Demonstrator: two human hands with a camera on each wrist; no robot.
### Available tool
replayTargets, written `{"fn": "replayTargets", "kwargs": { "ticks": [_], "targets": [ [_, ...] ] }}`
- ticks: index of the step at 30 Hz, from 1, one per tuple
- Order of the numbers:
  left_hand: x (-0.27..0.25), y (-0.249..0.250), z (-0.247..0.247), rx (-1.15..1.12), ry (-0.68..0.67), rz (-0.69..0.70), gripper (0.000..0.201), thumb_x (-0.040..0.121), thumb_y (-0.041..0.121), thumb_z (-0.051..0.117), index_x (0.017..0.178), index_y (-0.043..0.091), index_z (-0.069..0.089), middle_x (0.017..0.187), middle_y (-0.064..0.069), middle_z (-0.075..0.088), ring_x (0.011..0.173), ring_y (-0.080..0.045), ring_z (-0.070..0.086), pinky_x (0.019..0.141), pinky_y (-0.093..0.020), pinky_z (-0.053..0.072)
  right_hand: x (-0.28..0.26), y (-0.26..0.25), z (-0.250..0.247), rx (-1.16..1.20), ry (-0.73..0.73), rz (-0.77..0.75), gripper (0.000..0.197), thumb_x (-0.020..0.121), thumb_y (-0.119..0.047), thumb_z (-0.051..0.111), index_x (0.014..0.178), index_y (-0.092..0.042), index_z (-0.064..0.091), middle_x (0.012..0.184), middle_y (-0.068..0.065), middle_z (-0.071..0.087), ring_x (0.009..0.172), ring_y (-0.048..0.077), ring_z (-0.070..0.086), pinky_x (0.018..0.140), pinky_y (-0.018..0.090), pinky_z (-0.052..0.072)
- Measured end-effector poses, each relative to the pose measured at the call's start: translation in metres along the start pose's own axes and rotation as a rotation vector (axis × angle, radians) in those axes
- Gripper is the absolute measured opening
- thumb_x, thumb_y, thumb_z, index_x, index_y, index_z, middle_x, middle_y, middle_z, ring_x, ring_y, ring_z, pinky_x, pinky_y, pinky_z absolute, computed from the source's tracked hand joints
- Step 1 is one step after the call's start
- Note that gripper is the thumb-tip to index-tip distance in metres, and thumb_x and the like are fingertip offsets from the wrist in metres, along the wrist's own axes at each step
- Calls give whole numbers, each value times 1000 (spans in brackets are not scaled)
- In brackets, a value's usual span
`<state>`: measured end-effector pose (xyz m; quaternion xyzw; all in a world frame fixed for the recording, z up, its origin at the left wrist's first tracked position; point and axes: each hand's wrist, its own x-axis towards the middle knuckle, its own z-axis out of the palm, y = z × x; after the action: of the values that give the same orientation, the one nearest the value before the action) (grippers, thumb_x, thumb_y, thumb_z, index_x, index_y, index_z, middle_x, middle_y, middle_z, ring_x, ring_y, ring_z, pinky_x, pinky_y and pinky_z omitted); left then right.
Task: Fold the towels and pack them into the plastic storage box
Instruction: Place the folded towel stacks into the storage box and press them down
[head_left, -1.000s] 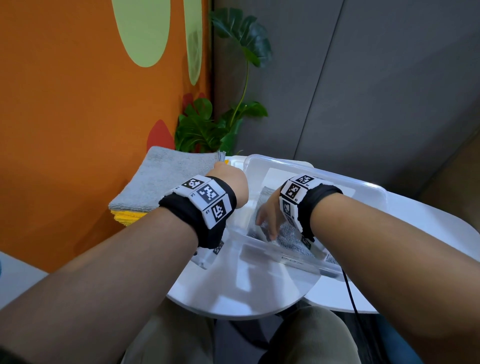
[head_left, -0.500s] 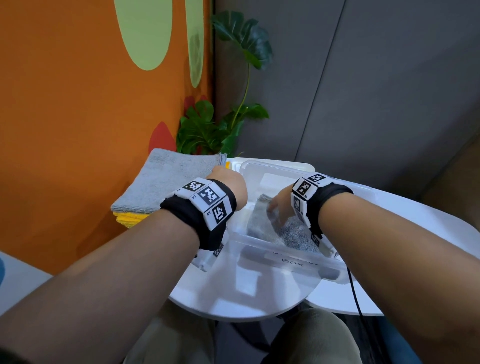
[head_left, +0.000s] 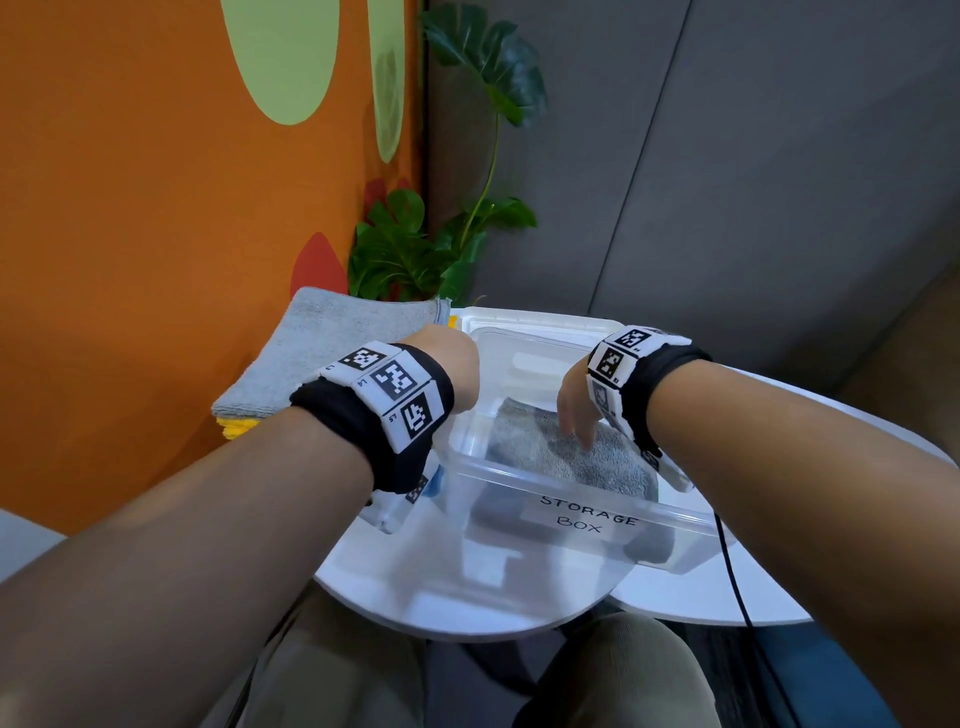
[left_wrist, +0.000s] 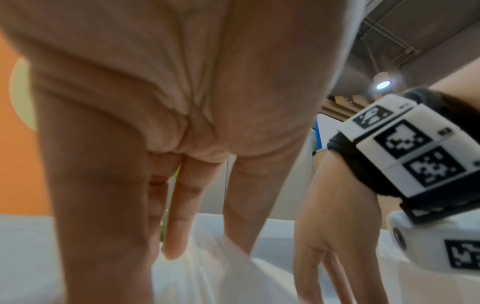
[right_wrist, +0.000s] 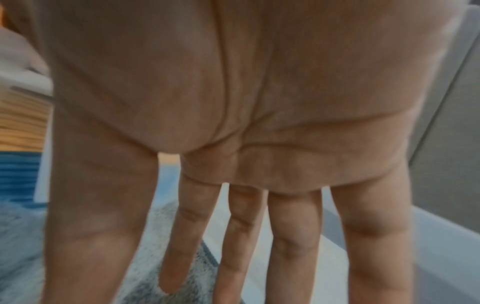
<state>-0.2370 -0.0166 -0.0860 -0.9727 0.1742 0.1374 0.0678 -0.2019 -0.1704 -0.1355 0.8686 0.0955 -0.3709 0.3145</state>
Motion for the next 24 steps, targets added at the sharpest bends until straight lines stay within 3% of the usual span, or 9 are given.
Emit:
{"fn": "replayTargets", "kwargs": {
  "ticks": [2,5,6,8,10,14,16,22,24],
  "targets": [
    [-6,-3,-4,-14,-10,9,20,98,18,49,105,3,60,68,-4,47,53,-15,45,36,-17,38,-15,-12,2,-33,-57,-91,51,100,-32,45,146,-12,36,148,4,40,131,23,44,102,35,39],
    [-10,-9,-6,8,16,59,37,95,25,57,126,6,54,104,-8,62,92,-24,61,65,-24,42,-19,-13,-2,-15,-16,-205,47,92,-14,60,137,-7,49,138,12,52,114,23,56,64,21,52],
    [-11,-10,-7,-23,12,65,45,93,24,60,134,9,48,110,-8,62,97,-24,61,67,-26,43,-16,-15,-2,22,-58,-227,50,92,-12,60,139,-5,45,143,13,47,120,24,53,65,19,52],
    [-10,-10,-7,-160,-32,55,55,92,15,62,142,14,39,89,-6,58,70,-21,60,52,-25,46,-10,-18,0,118,-132,-189,57,93,-12,58,145,-4,36,151,12,34,135,25,38,89,22,43],
    [-9,-9,-7,-261,-93,34,58,94,9,59,146,17,34,70,-5,52,49,-17,51,38,-20,43,-4,-22,3,144,-96,-157,62,91,-16,62,146,-9,34,152,8,33,138,23,34,102,29,34],
    [-8,-10,-6,-313,-102,25,57,95,9,57,147,16,34,66,-6,56,47,-16,50,44,-21,44,-8,-18,8,98,-54,-146,65,90,-22,64,146,-16,34,148,1,42,133,19,42,95,23,35],
    [-8,-10,-6,-314,-106,27,58,96,9,57,148,16,32,70,-8,59,48,-16,50,46,-22,45,-10,-15,10,68,-57,-142,64,90,-25,64,146,-19,33,146,-2,43,132,17,42,99,24,34],
    [-3,-11,-5,-322,-116,24,59,96,9,57,148,16,31,83,-13,62,52,-18,52,50,-24,47,-16,-21,7,-42,-31,-162,60,95,-31,54,148,-19,29,153,-1,31,138,16,31,100,23,30],
    [-2,-11,-5,-337,-116,21,58,95,8,57,147,16,32,83,-13,62,55,-19,54,51,-24,47,-15,-16,2,-9,-46,-165,50,95,-24,55,142,-13,43,143,6,45,121,19,50,91,28,43]
  ]
}}
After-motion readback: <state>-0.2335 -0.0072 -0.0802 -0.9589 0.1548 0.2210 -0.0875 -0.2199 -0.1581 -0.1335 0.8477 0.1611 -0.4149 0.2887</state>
